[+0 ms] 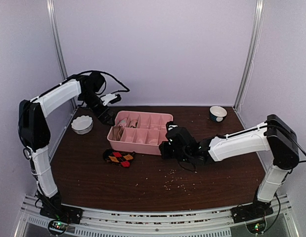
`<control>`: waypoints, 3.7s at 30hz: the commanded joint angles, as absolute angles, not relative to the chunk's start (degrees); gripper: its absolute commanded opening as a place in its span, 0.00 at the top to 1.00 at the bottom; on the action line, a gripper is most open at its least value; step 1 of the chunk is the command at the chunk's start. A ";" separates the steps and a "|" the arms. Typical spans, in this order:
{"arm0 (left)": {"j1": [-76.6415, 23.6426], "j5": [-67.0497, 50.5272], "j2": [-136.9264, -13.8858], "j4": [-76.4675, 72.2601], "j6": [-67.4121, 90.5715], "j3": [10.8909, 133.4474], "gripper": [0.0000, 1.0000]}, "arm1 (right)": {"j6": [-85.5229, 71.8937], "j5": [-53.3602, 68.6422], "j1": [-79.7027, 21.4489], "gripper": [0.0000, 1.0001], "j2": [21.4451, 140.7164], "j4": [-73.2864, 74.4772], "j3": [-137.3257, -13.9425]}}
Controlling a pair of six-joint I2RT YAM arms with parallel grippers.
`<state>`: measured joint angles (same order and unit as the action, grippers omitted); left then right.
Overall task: Roll the socks
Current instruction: Place the sock in the storage box, then move the storage box to the center of the board, then move the sock to the center of the board, then pick up the sock from the center of the board.
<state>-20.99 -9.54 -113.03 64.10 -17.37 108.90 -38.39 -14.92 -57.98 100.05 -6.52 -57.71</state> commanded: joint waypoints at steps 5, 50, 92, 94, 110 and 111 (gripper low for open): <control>-18.14 -18.40 -106.90 60.82 -27.04 87.95 0.02 | -34.73 -11.02 -55.49 0.77 106.44 1.16 -65.97; 24.00 -8.81 -72.10 52.92 -24.19 65.87 0.02 | -20.69 -5.17 -66.90 0.69 146.02 22.07 -124.86; 19.65 -31.42 -69.74 78.79 -44.25 62.27 0.02 | -20.97 -4.85 -66.40 0.57 143.69 16.66 -117.99; 19.18 -31.11 -70.79 78.73 -43.93 62.91 0.02 | -21.43 -3.30 -66.11 0.59 144.63 16.72 -117.86; 14.64 -30.52 -73.79 75.67 -43.31 62.35 0.02 | -28.67 1.32 -65.00 1.00 127.35 -4.96 -94.61; 13.51 -30.06 -74.21 74.84 -42.83 62.54 0.02 | -29.87 2.72 -65.03 1.00 125.18 -8.22 -91.70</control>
